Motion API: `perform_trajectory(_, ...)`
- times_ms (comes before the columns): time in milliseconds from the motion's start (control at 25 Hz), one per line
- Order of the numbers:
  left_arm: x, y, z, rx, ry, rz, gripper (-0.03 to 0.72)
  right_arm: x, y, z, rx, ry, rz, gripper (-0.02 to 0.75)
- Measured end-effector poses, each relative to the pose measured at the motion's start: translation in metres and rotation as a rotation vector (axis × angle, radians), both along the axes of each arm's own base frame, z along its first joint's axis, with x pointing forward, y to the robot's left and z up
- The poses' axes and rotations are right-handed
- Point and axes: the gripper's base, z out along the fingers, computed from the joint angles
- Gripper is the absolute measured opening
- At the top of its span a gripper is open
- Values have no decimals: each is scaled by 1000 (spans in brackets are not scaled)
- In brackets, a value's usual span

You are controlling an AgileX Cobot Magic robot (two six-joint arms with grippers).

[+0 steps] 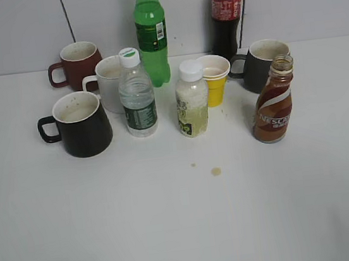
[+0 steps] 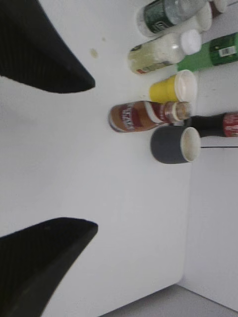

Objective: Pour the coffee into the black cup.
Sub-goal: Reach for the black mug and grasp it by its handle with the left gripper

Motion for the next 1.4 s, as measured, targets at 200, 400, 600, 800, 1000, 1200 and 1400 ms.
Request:
perform_trajectory(200,34,-2,0,-8,-121,-4,240,42,4,12,30,-20,-2,586)
perform_trajectory(400,88,-6,-18,12,-193,-5,240,88,11,20,29,-91,25,585)
perform_trajectory(600,146,-12,-35,16,-189,-17,240,143,24,15,-30,-160,67,585)
perform_trajectory(800,204,-17,-78,16,-100,-27,240,183,32,-3,-17,-154,57,585)
perform_trajectory(1000,235,-21,-125,24,-19,-50,240,211,37,-18,26,-185,41,586)
perform_trajectory(1200,249,-29,-166,34,0,-130,240,218,41,-37,-38,-180,86,586)
perform_trajectory(1400,250,-35,-206,44,147,-205,240,208,40,-69,-9,-220,98,585)
